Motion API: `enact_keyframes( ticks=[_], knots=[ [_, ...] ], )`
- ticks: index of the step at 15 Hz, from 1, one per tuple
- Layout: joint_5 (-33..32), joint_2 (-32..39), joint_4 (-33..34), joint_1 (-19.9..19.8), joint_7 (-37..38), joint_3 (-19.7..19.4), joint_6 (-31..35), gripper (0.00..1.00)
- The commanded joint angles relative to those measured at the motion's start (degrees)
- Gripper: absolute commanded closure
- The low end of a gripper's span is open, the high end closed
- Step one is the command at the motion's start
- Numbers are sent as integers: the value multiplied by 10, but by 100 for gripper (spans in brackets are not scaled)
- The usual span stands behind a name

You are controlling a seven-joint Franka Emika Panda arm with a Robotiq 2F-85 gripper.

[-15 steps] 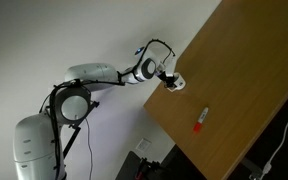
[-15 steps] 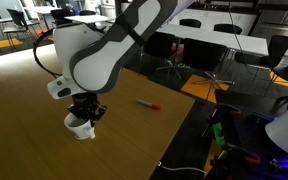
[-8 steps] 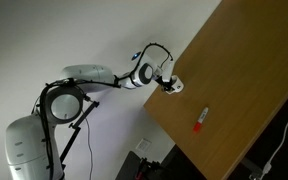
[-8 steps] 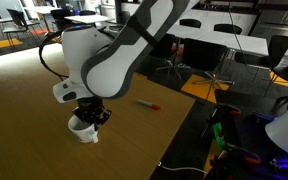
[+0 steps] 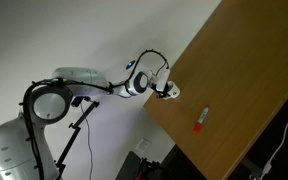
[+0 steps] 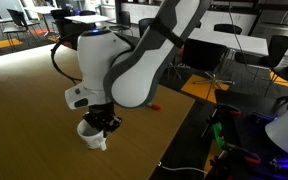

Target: Move the mug to the left

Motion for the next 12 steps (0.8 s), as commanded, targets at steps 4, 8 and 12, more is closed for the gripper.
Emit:
enact_keyframes(
  ticks=[4, 8, 12],
  knots=[
    [-5, -105, -155, 1, 106, -6, 62, 97],
    [-10, -137, -206, -3, 161, -10, 86, 97],
    [-19, -172, -251, 4, 215, -18, 107, 97]
  ],
)
